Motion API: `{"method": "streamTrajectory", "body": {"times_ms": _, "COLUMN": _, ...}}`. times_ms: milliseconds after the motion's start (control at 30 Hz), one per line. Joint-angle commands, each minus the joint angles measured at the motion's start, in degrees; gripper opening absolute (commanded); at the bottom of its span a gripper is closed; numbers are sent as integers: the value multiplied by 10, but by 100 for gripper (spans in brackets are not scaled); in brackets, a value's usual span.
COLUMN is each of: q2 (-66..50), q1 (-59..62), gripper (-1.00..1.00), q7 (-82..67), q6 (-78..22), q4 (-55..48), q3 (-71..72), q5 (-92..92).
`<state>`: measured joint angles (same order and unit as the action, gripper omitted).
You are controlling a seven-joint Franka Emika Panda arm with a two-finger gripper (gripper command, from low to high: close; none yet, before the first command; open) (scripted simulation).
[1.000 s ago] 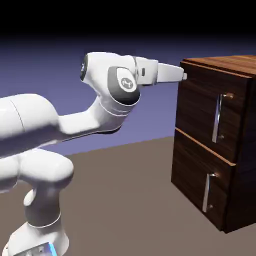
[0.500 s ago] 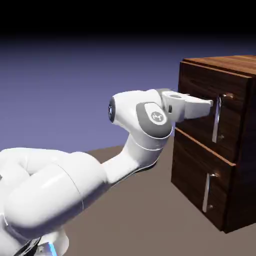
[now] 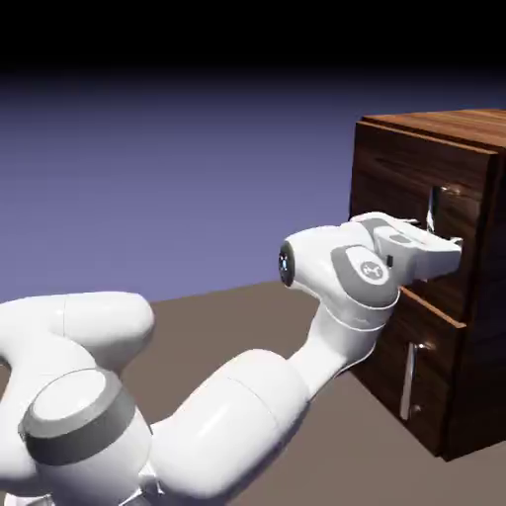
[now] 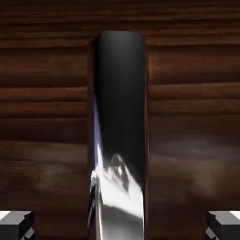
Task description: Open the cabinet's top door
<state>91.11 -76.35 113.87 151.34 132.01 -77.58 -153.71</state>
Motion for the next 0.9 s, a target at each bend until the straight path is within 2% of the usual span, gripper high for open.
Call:
{"method": "streamTrajectory", "body": {"times_ms": 0, "q2": 3, "q1": 12, "gripper": -100, "q7": 9, "q6": -22, "q4": 21, "q3": 5, "q5": -8}}
{"method": "streamTrajectory", "body": {"times_ms": 133, "q2": -7, "q1": 61, "gripper": -100, "q7": 66, "q6": -102, "q4": 97, "q3": 22, "q5": -36}}
{"method": "streamTrajectory", "body": {"times_ms": 567, "q2": -270, "q1": 125, "gripper": -100, "q7": 382, "q6": -7, "q4": 61, "q3": 52, "q5": -114}}
{"method": "streamTrajectory", "body": {"times_ms": 767, "q2": -382, "q1": 223, "gripper": -100, "q7": 522, "q6": -35, "q4": 110, "q3": 131, "q5": -118}}
{"method": "streamTrajectory", "body": {"times_ms": 867, "q2": -393, "q1": 284, "gripper": -100, "q7": 521, "q6": -84, "q4": 164, "q3": 192, "q5": -67}}
